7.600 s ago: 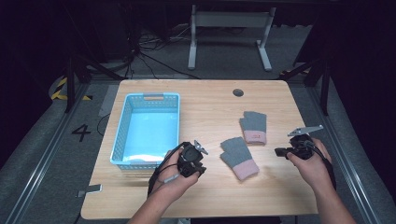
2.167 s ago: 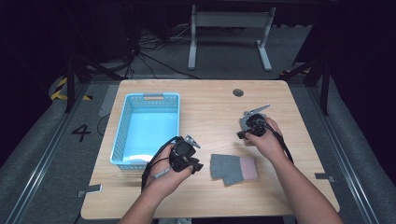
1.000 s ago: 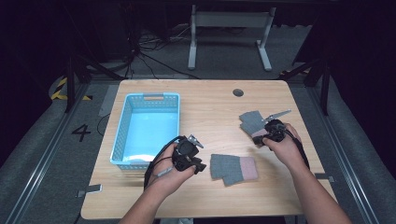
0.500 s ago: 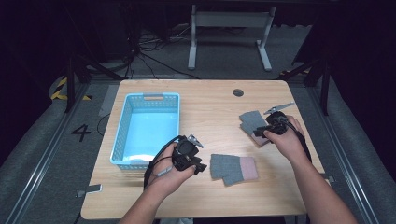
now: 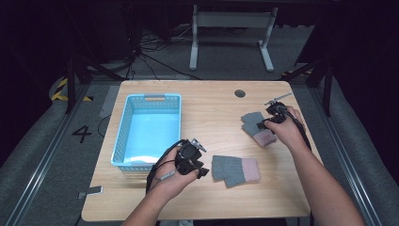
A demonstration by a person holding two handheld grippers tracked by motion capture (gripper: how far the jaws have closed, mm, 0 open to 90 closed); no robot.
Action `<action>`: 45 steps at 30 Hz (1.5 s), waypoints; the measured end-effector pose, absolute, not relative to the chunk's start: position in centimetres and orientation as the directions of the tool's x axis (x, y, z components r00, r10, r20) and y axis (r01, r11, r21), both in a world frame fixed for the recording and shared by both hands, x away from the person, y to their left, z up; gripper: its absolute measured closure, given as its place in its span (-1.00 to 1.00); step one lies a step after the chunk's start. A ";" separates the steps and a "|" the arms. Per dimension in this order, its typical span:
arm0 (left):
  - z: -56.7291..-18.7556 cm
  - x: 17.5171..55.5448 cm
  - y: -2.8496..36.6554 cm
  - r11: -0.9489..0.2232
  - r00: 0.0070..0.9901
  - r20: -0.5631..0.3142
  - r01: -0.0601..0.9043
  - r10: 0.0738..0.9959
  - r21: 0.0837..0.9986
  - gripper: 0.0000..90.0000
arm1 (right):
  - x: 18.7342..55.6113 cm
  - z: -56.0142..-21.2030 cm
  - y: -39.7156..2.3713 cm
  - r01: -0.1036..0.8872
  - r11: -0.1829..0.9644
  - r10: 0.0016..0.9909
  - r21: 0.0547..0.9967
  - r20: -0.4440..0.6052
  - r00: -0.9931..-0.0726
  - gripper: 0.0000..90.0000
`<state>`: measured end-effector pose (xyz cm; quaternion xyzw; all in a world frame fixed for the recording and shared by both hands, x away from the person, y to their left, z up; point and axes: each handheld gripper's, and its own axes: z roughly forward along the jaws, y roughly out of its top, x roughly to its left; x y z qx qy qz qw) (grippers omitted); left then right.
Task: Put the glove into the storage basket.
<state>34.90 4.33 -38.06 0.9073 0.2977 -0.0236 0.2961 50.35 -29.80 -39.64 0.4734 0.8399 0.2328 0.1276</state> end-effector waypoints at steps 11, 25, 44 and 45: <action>-38.4 34.7 3.9 -0.652 0.823 -0.225 0.554 0.522 0.517 0.45 | 52.2 -41.4 -29.4 0.776 0.459 0.864 0.432 -0.012 -0.504 0.26; -38.3 34.8 3.9 -0.656 0.828 -0.219 0.547 0.517 0.520 0.43 | 52.9 -42.5 -29.7 0.807 0.436 0.880 0.398 -0.001 -0.475 0.25; -38.0 34.6 4.1 -0.647 0.825 -0.219 0.548 0.521 0.530 0.40 | 52.3 -41.9 -30.2 0.797 0.405 0.888 0.448 0.015 -0.459 0.89; -38.0 34.6 4.0 -0.646 0.826 -0.219 0.547 0.519 0.532 0.40 | 52.1 -41.7 -30.2 0.795 0.406 0.887 0.450 0.015 -0.461 0.89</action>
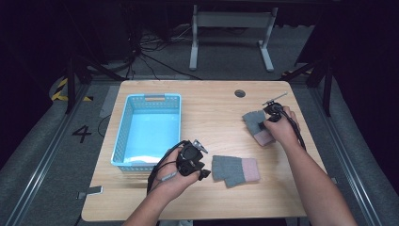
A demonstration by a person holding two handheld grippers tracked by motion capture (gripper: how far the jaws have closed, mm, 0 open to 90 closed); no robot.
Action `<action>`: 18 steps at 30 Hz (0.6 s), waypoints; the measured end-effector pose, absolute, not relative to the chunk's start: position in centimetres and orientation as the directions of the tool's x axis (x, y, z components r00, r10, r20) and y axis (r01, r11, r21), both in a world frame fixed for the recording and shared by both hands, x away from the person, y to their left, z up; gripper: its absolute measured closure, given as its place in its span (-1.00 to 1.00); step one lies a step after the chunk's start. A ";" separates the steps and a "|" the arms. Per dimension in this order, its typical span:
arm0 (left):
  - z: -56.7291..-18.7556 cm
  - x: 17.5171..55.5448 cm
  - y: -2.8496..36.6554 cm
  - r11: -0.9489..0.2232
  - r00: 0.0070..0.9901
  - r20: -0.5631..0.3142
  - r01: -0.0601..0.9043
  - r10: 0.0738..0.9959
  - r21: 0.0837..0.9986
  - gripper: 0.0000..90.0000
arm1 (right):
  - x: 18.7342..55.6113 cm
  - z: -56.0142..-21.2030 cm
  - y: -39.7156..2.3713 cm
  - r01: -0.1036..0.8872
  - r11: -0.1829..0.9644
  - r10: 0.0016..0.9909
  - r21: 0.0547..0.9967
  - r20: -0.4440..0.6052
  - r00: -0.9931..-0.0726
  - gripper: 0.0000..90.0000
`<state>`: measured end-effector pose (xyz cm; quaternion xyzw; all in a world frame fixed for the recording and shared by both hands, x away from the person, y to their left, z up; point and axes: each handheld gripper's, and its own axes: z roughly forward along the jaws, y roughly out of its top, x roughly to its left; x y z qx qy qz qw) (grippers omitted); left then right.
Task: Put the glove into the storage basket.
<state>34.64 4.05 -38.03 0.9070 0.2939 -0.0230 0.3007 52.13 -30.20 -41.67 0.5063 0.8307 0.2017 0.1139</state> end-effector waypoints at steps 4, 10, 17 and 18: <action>-38.0 34.6 3.9 -0.649 0.828 -0.218 0.545 0.517 0.531 0.40 | 51.3 -40.6 -30.3 0.775 0.412 0.877 0.479 0.022 -0.481 0.90; -38.0 34.6 3.8 -0.649 0.829 -0.218 0.543 0.515 0.533 0.41 | 49.9 -38.7 -30.3 0.740 0.437 0.854 0.511 0.023 -0.520 0.90; -37.9 34.7 3.8 -0.653 0.832 -0.221 0.541 0.510 0.529 0.41 | 48.0 -36.8 -30.1 0.697 0.472 0.825 0.540 0.008 -0.564 0.90; -37.9 34.7 3.8 -0.654 0.831 -0.222 0.542 0.510 0.528 0.41 | 47.8 -36.6 -30.0 0.692 0.475 0.821 0.543 0.007 -0.570 0.89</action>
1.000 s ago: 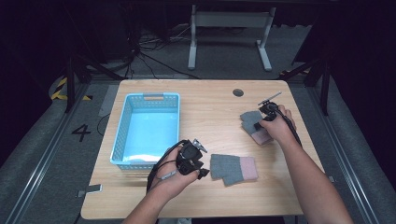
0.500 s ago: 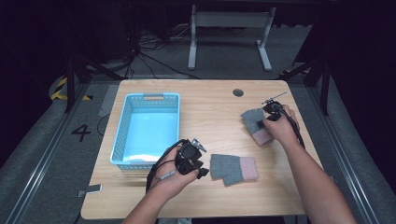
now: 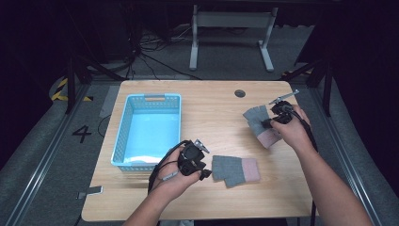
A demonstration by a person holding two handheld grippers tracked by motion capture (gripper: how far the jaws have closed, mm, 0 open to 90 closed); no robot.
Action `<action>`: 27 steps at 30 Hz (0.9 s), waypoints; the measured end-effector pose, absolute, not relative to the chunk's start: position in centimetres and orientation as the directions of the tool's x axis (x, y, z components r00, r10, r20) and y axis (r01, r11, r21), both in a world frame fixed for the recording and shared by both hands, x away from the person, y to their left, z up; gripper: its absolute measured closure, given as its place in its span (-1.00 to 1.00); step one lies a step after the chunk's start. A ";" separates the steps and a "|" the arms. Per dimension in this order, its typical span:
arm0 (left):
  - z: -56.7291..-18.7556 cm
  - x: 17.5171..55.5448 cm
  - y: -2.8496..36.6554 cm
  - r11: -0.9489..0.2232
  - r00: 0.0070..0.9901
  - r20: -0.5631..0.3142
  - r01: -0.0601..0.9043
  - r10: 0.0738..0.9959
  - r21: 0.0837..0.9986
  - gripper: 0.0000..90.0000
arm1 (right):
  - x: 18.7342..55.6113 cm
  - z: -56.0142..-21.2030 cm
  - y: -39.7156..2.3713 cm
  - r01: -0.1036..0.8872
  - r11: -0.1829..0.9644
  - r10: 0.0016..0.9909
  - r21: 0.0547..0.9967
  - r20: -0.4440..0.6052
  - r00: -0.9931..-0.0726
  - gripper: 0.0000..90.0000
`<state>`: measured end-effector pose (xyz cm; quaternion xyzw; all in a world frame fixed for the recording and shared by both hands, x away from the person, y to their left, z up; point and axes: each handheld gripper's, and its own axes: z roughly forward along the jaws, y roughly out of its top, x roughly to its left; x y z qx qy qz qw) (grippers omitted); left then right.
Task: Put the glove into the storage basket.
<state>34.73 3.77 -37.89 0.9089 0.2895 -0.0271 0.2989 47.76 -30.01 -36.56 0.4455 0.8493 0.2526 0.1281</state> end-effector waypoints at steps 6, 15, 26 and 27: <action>-37.6 34.8 4.2 -0.650 0.828 -0.229 0.547 0.512 0.528 0.41 | 46.1 -35.7 -29.5 0.653 0.518 0.783 0.552 0.001 -0.622 0.89; -37.2 34.8 4.4 -0.645 0.828 -0.226 0.546 0.514 0.534 0.42 | 43.4 -34.5 -28.0 0.569 0.611 0.690 0.551 -0.018 -0.724 0.89; -37.2 34.6 4.5 -0.643 0.826 -0.227 0.548 0.516 0.535 0.43 | 40.8 -34.6 -26.0 0.484 0.692 0.574 0.536 -0.002 -0.819 0.89; -37.2 34.5 4.5 -0.642 0.825 -0.226 0.550 0.518 0.534 0.43 | 40.7 -34.6 -25.8 0.476 0.698 0.564 0.535 -0.001 -0.826 0.89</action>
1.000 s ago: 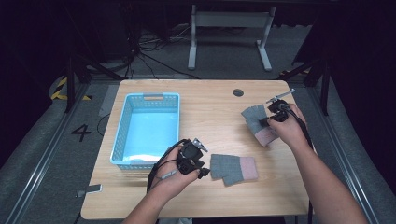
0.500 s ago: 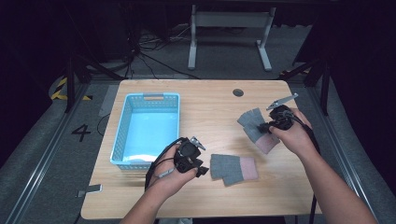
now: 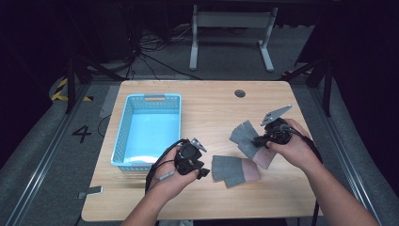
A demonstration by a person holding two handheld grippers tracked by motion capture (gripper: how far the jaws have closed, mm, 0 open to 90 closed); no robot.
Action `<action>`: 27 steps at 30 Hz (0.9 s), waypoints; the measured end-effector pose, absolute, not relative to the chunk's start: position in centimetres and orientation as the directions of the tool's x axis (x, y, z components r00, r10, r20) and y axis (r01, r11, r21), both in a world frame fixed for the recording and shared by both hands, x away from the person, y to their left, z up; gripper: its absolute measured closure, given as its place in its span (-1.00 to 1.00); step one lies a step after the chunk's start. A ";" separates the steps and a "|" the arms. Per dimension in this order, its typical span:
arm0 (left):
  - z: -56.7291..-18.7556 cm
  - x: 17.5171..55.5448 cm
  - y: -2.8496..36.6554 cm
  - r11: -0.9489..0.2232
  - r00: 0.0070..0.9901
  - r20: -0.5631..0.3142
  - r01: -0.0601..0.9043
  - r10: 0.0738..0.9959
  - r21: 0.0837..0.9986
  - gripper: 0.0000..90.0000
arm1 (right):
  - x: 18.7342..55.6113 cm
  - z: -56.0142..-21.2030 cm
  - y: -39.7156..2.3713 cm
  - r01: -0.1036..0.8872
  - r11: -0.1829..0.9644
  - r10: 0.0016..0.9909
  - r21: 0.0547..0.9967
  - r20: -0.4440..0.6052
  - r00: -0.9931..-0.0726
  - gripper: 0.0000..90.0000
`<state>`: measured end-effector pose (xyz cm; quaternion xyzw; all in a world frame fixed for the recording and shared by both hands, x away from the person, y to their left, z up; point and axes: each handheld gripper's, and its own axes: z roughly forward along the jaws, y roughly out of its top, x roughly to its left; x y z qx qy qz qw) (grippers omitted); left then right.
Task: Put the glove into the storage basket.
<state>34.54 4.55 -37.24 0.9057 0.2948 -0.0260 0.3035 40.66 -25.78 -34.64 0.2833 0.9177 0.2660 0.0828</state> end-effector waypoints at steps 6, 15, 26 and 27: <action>-37.3 34.4 4.9 -0.638 0.819 -0.228 0.558 0.527 0.531 0.44 | 39.9 -35.0 -24.4 0.433 0.735 0.502 0.522 0.010 -0.865 0.88; -37.4 34.3 5.3 -0.625 0.811 -0.240 0.570 0.534 0.534 0.46 | 39.3 -36.6 -22.8 0.383 0.781 0.423 0.493 0.033 -0.905 0.88; -37.5 34.7 5.0 -0.624 0.809 -0.261 0.576 0.527 0.528 0.55 | 38.7 -38.6 -21.5 0.383 0.801 0.392 0.461 0.082 -0.916 0.87; -37.5 34.7 4.9 -0.626 0.809 -0.258 0.577 0.528 0.525 0.57 | 38.7 -38.8 -21.4 0.382 0.805 0.386 0.455 0.087 -0.918 0.87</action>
